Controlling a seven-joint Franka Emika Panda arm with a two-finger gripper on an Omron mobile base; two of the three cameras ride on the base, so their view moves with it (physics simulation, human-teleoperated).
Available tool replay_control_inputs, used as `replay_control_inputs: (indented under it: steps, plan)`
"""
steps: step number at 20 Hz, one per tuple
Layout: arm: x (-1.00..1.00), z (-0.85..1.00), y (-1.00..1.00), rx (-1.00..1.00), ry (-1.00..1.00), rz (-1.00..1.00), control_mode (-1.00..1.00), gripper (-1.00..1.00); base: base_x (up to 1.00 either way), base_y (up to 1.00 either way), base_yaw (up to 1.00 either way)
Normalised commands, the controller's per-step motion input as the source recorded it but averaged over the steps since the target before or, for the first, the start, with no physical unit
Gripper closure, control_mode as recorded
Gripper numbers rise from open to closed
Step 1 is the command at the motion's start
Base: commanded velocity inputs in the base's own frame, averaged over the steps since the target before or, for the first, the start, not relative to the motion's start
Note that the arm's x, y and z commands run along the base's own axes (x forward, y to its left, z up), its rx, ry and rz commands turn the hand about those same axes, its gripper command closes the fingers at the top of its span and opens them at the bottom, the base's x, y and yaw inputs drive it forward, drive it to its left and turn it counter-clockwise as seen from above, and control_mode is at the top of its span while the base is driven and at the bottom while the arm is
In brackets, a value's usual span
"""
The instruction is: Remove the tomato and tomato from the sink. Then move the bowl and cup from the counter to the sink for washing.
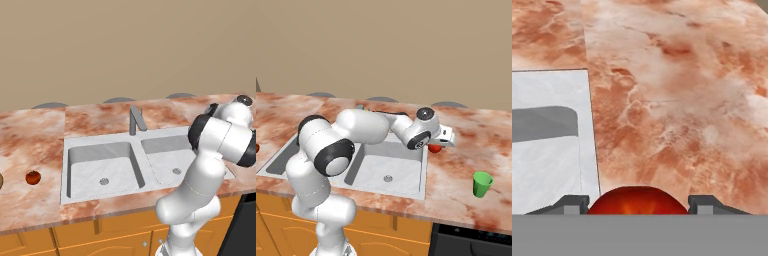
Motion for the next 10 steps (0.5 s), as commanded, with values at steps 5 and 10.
replay_control_inputs:
  steps: [5,10]
  plan:
    - [0.14,-0.18,-0.15,0.00,0.01,0.00,-1.00,1.00,0.00,0.00,0.00]
    - [0.13,-0.19,-0.13,0.00,0.01,0.00,-1.00,1.00,0.00,0.00,0.00]
